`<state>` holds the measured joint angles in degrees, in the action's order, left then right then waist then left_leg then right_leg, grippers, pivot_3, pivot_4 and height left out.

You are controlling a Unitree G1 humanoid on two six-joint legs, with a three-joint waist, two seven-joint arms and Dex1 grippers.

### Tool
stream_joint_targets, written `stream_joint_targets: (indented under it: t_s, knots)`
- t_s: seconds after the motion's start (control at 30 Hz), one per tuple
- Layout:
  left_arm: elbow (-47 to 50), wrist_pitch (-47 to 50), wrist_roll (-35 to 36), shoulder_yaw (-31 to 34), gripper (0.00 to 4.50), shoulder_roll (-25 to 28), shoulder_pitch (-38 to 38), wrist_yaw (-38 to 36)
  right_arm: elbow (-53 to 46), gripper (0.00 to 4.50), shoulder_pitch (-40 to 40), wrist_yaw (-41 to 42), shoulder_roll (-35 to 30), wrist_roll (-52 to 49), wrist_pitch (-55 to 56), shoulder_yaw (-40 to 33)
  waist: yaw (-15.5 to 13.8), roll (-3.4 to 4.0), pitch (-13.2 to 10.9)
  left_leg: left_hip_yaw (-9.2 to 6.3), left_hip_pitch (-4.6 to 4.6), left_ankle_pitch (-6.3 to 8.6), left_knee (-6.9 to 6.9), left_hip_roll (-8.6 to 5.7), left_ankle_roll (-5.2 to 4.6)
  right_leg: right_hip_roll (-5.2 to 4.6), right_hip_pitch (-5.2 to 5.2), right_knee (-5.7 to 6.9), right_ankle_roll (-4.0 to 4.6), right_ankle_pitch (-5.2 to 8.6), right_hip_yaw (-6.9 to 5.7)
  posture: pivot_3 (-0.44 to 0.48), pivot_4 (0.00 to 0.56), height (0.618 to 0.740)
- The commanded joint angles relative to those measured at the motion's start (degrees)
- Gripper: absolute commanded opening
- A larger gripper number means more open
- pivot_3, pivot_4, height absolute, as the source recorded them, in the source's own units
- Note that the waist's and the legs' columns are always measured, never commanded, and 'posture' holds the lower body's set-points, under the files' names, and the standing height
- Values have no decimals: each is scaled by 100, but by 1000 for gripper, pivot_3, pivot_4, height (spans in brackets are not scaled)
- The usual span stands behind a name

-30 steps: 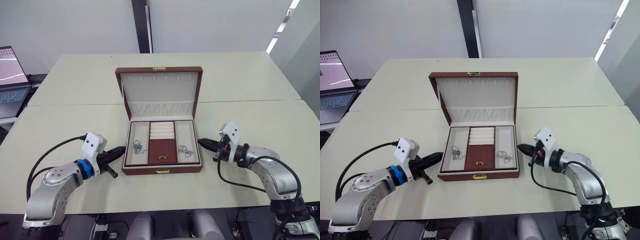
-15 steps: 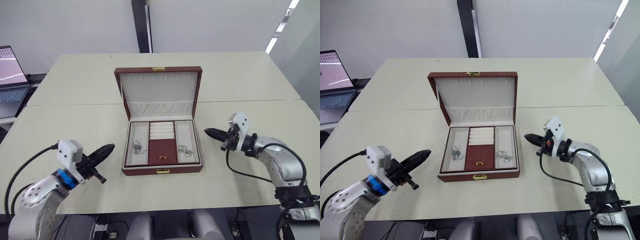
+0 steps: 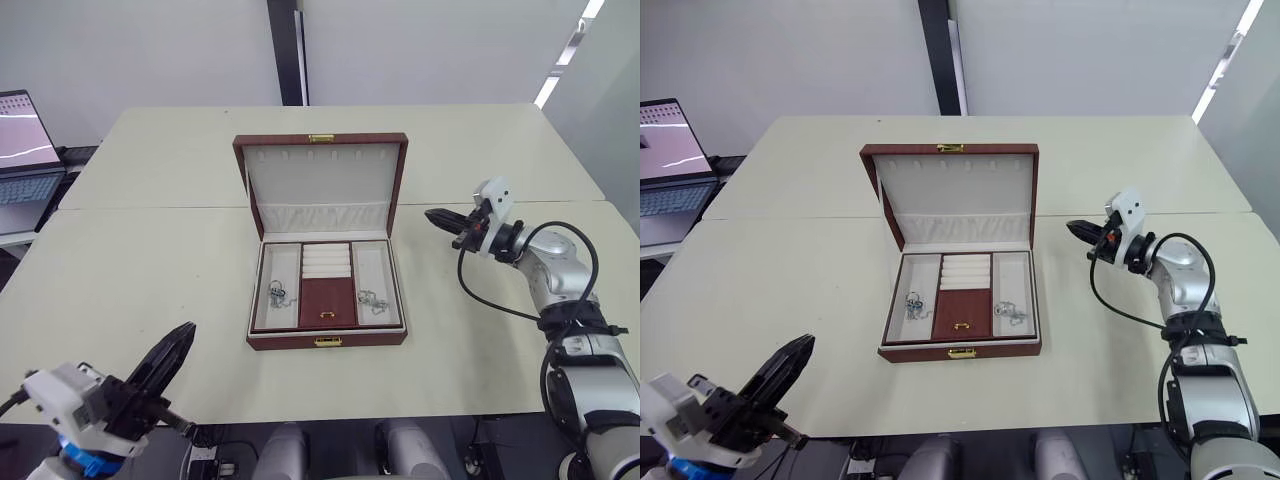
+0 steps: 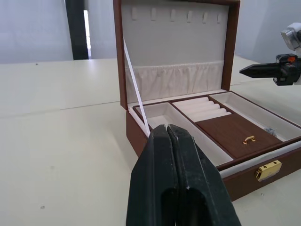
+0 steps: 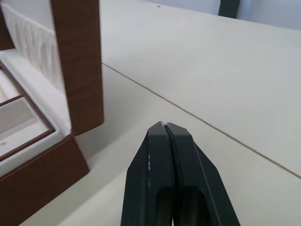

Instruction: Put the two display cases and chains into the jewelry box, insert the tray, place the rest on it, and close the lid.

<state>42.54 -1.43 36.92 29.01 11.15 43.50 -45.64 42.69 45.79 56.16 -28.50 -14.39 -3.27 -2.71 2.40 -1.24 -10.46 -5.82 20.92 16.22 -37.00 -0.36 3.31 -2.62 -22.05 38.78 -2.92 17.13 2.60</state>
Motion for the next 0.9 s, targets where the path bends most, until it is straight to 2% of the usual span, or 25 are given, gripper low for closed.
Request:
stream_joint_targets:
  t_s: [0.03, 0.17, 0.43, 0.7, 0.9]
  knots:
    - [287, -515, -133, -275, 0, -202, 404, -145, 761, 14, 582, -38, 95, 174, 578, -79, 8, 2, -2, 4, 0, 0, 0, 0, 0, 0, 0, -4, 0, 0, 3, 0, 150, 740]
    - [242, -925, -234, -456, 0, -350, 744, -228, 1535, 14, 1151, -104, 244, 317, 987, -123, 54, 3, -4, 5, 1, 1, 3, 1, -1, 1, -1, -4, 0, 0, 5, 0, 150, 740]
    - [40, -1208, -313, -556, 0, -235, 623, -117, 2302, 14, 1885, -127, 569, 356, 1447, -297, 88, 7, -7, 1, 1, 0, 1, 3, -1, 3, -3, 4, 0, 0, 2, 0, 150, 740]
    - [-42, -1341, -368, -690, 0, -260, 566, 132, 2522, 14, 2203, 17, 819, 387, 1583, -404, 86, 8, -8, -2, 2, 1, 2, 3, -2, 3, -5, 8, 1, 0, 0, 0, 150, 740]
    - [-65, -1409, -416, -773, 0, -174, 574, 177, 2354, 14, 2282, 624, 930, 212, 1342, -473, 87, 9, -9, -2, 2, 1, 2, 3, -2, 3, -5, 8, 1, 0, 1, 0, 150, 740]
